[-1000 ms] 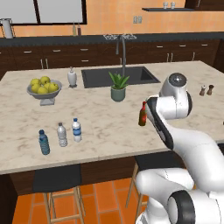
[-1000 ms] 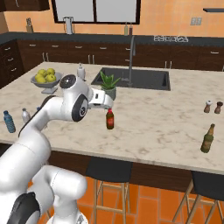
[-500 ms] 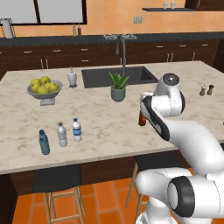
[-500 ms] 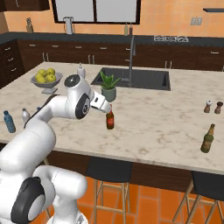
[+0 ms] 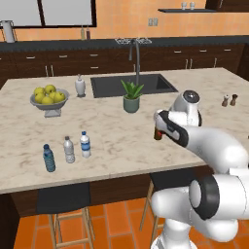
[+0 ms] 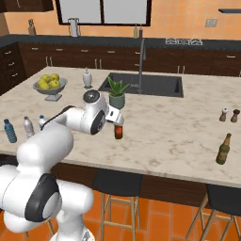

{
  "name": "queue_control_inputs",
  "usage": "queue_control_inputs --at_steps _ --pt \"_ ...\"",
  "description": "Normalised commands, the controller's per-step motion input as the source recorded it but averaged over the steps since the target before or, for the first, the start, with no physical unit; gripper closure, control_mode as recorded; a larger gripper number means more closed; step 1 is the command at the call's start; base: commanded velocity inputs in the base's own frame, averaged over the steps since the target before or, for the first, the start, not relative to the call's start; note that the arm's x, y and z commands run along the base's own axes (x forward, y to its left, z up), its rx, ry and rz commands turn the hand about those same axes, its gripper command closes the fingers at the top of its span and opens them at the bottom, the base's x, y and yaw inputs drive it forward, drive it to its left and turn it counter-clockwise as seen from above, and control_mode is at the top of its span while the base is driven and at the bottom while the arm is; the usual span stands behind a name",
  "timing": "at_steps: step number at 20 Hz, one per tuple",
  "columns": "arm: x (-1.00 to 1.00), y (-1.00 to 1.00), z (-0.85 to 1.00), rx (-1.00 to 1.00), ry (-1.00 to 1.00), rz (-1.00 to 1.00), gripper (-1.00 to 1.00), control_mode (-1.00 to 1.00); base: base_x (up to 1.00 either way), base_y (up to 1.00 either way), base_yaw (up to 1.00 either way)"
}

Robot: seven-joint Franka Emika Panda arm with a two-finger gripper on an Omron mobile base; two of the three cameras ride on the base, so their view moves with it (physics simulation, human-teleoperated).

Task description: Move the plastic bottles in the middle to the plastics group, and the glass bottles in the middle to the glass group.

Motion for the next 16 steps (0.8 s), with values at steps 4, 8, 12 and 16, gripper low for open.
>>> queue_control_inputs --at_steps 4,8,12,16 --pt "0.51 0.15 -0.04 -0.12 0.00 0.01 -1.00 -1.00 0.00 0.00 0.00" --pt "0.54 0.15 -0.09 -0.06 0.00 0.00 -1.00 -1.00 0.00 0.00 0.00" --pt "0.51 -0.01 -0.20 0.00 0.02 0.03 -1.00 -1.00 0.00 0.00 0.00" --pt "0.18 -0.27 -0.02 0.00 0.08 0.02 -1.00 -1.00 0.00 0.00 0.00"
